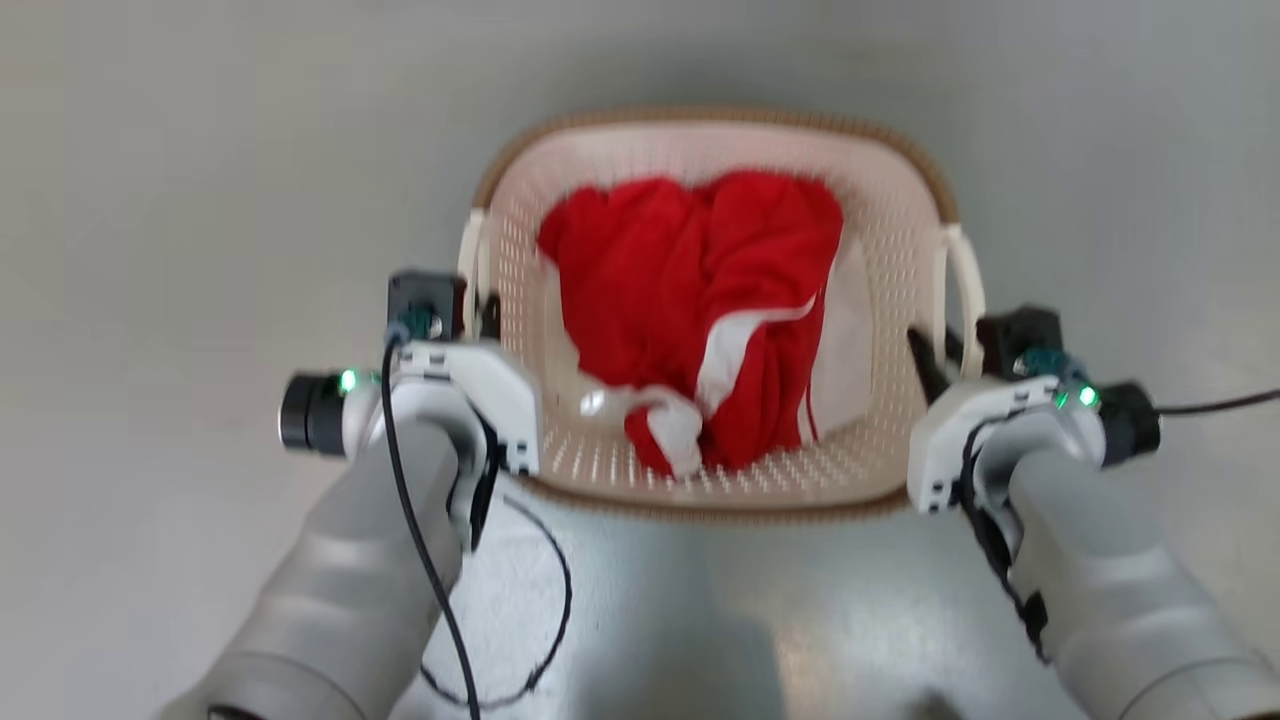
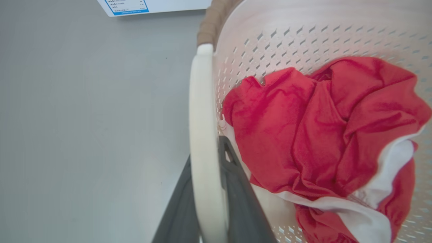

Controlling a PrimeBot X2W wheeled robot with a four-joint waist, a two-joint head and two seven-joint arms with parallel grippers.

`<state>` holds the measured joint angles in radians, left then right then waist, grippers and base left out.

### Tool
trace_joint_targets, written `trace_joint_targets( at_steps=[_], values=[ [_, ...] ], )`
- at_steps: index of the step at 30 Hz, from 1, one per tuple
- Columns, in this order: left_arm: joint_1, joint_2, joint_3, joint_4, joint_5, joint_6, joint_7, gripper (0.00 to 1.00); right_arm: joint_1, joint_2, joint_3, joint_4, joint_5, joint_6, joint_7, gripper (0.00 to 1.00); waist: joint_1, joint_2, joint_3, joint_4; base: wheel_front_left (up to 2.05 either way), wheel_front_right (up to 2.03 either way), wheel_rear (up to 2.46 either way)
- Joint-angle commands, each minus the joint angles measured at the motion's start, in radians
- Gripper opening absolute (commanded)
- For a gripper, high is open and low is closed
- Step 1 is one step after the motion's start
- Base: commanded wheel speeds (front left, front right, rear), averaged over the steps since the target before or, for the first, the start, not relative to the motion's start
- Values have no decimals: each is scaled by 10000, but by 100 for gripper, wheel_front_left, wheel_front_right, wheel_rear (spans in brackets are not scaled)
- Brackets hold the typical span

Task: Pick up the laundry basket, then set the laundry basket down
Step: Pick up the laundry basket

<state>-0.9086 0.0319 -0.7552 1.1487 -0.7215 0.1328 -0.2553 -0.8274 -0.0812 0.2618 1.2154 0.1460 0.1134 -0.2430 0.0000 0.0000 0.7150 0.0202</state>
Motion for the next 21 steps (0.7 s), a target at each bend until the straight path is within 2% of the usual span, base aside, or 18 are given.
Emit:
trace_joint_targets(
  at_steps=[1, 9, 21],
  values=[
    [277, 183, -15, -77, -114, -49, -53, 0, 614, 308, 480, -85, 115, 173, -16, 0, 0, 0, -749, -116, 0, 0, 0],
    [1725, 183, -801, -49, -902, -79, 130, 0, 1728, 309, 1729, -139, 1198, 173, 613, 0, 0, 0, -2557, -362, 0, 0, 0],
    [3229, 183, -1625, -112, -1750, -65, 283, 0, 3074, 309, 2606, -262, 2544, 173, 1361, 0, 0, 0, -4510, -525, 0, 0, 0]
  ],
)
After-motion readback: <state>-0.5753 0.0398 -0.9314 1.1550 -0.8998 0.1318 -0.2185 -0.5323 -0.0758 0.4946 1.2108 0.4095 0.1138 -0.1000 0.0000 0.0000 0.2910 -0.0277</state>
